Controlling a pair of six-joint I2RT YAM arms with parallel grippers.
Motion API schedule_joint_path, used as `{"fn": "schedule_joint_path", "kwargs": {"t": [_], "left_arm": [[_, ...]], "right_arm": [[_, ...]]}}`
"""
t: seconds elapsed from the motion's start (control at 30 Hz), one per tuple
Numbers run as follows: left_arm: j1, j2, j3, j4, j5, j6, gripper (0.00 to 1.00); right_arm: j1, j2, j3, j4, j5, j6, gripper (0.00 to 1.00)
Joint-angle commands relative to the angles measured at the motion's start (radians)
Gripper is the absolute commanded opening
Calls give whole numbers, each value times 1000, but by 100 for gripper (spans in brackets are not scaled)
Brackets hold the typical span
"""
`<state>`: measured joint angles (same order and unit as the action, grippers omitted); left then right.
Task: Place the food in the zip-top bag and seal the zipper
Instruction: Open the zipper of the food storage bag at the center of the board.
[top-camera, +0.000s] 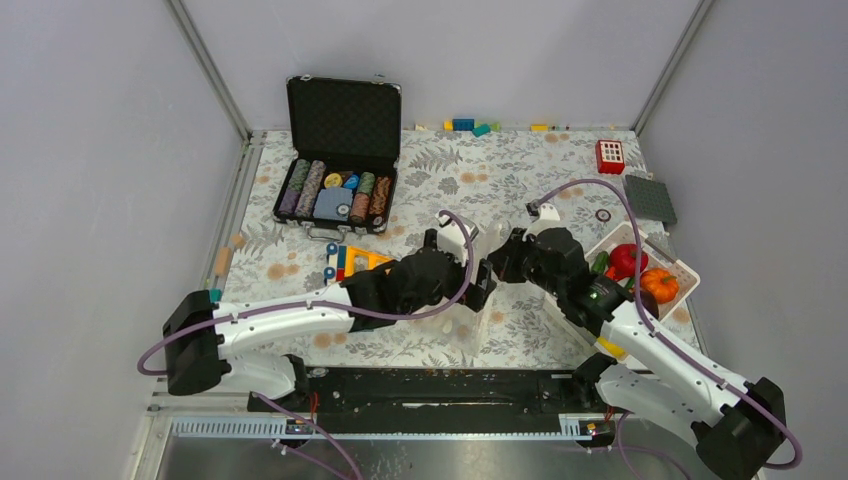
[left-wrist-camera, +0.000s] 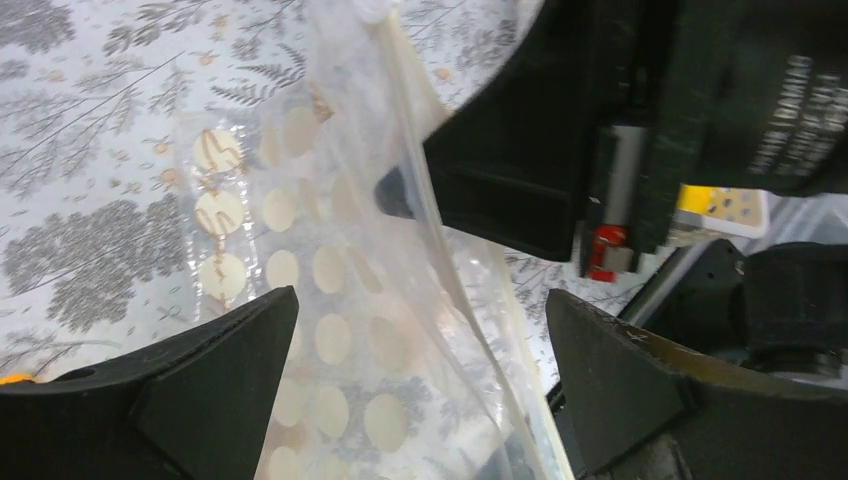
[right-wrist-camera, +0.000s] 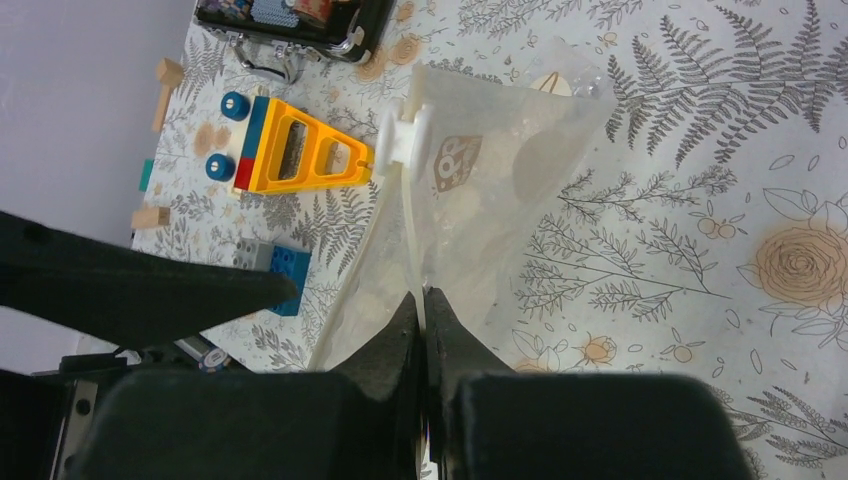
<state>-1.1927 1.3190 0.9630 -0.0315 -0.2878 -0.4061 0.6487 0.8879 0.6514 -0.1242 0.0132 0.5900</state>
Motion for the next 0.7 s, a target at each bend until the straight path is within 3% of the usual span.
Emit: {"fn": "schedule_joint_path", "kwargs": {"t": [0.0, 0.13, 0.33, 0.43, 0.57, 0.67], "left_arm": [[10, 25, 64, -81, -137, -45, 93], [12, 73, 88, -126, -154, -78, 77], [13, 121, 125, -143, -163, -92, 72], [13, 146, 150, -159, -182, -117, 58], [16, 138, 170, -227, -317, -142, 39], [34, 97, 174, -319, -462, -167, 29]], "right_arm": [[23, -5, 43, 56, -10, -35, 0], [26, -5, 45, 73, -10, -30, 0], [30, 9, 50, 109, -63, -39, 0], [30, 10, 47, 111, -81, -49, 0], [30, -10, 44, 46, -50, -84, 0], [30, -42, 43, -72, 107, -124, 0]]}}
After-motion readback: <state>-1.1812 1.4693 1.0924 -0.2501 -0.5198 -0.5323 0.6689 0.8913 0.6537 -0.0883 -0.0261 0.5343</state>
